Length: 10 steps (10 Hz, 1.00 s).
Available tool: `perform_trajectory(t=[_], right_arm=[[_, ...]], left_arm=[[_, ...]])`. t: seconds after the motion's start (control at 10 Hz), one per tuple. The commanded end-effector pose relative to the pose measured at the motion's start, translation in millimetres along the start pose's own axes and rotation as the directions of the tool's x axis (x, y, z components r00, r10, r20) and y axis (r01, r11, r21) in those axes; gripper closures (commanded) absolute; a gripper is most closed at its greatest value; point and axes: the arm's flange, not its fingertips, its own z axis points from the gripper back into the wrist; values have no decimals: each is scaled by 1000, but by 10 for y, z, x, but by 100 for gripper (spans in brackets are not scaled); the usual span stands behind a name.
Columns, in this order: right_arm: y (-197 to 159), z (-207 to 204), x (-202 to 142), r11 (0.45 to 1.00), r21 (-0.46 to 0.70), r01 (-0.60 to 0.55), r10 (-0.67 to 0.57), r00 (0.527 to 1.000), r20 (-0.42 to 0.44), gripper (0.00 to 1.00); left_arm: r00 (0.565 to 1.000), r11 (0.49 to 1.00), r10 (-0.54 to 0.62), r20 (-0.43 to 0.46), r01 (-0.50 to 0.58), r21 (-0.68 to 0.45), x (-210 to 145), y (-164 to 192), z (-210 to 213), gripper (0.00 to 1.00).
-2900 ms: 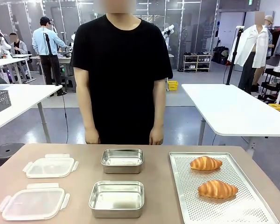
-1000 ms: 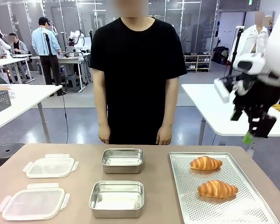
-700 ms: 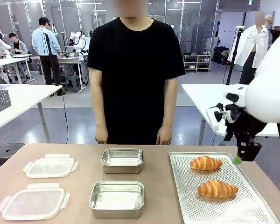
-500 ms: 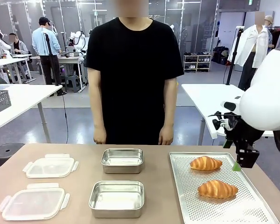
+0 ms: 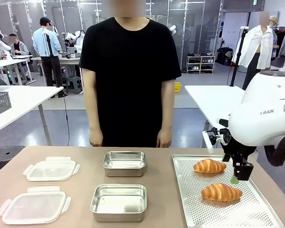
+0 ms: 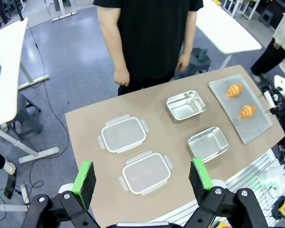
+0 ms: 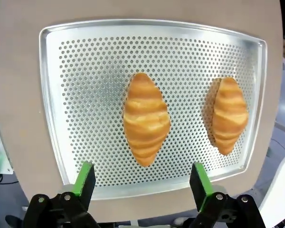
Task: Place the bread into the airtight container.
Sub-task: Pick up a Butter Roll and place it into an empty Airtight Container.
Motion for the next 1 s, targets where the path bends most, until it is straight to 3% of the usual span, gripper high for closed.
perform_trajectory(t=[0.0,0.5,0.9], right_arm=[[6,-213,34,1000,9,-17,17,1000,19,0],[-84,-568,19,1000,20,-8,7,998,70,0],[-169,-857,31,998,54,19,-22,998,61,0]], left_arm=[[1000,1000,-5,5,5,-4,14,-10,21,0],[1000,1000,-5,5,5,-4,14,-10,21,0],[1000,1000,-5,5,5,-4,14,-10,21,0]])
